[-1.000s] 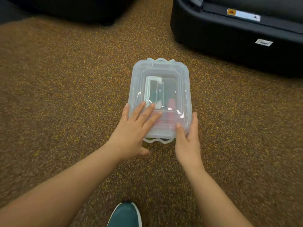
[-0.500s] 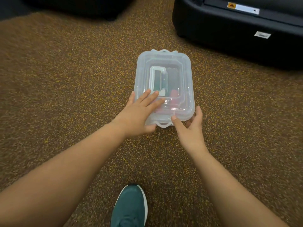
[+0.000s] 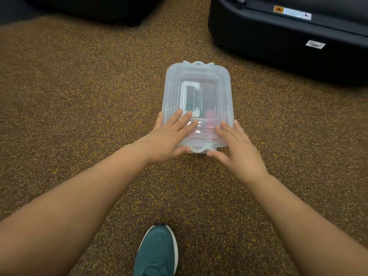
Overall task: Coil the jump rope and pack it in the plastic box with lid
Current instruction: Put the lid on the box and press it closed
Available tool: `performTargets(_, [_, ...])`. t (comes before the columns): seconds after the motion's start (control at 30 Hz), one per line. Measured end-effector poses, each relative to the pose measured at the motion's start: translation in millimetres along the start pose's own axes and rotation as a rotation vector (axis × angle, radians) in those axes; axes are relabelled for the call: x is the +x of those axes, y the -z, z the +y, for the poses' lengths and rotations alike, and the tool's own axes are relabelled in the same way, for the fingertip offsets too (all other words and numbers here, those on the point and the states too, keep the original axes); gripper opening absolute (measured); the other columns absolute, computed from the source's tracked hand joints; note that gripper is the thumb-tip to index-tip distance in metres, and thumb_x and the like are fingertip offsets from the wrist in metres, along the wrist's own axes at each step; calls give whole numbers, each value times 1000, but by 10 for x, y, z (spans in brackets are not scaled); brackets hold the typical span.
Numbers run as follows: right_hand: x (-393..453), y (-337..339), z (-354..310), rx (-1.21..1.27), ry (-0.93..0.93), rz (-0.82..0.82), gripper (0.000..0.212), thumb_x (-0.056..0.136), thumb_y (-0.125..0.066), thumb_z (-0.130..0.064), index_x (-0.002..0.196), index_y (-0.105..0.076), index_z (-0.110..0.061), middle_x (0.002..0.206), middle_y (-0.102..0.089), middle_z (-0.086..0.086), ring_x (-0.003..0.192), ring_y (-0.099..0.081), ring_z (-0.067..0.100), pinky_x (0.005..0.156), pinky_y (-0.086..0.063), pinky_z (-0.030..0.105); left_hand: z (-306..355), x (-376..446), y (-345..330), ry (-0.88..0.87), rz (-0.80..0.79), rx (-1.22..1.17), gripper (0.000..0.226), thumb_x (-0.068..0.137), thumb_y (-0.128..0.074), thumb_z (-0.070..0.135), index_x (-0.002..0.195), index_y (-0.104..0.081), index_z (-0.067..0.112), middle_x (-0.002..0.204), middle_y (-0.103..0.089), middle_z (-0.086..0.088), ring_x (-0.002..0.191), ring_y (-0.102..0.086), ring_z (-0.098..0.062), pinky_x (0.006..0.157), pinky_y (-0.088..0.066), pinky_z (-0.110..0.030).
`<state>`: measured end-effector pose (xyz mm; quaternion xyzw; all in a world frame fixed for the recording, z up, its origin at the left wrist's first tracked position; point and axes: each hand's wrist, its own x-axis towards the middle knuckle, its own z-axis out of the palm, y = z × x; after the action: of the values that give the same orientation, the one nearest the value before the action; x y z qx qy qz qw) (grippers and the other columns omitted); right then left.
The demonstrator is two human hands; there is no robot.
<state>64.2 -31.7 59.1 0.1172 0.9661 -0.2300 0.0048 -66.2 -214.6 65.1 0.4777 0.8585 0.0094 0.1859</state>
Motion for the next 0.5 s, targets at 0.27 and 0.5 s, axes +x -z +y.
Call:
performTargets(0.27, [-5,1,-20,-39,-4,-6,64,86,-53,-52,142,-41,-24,153,-35,-7,148,-10,20,113,-27,38,6,-2,-9,-3,-15,16,67,100,-31,42,151,11,28,159,21,0,145,24,-20,115,13,-56])
performTargets(0.5, [51,-10,28,14,-25,95,52,82,-64,-48,129,-56,-27,141,-52,-11,143,-26,17,110,-23,25,-96,4,-98,-34,118,-89,60,99,-29,44,152,-4,32,160,10,10,145,18,-10,116,16,-49])
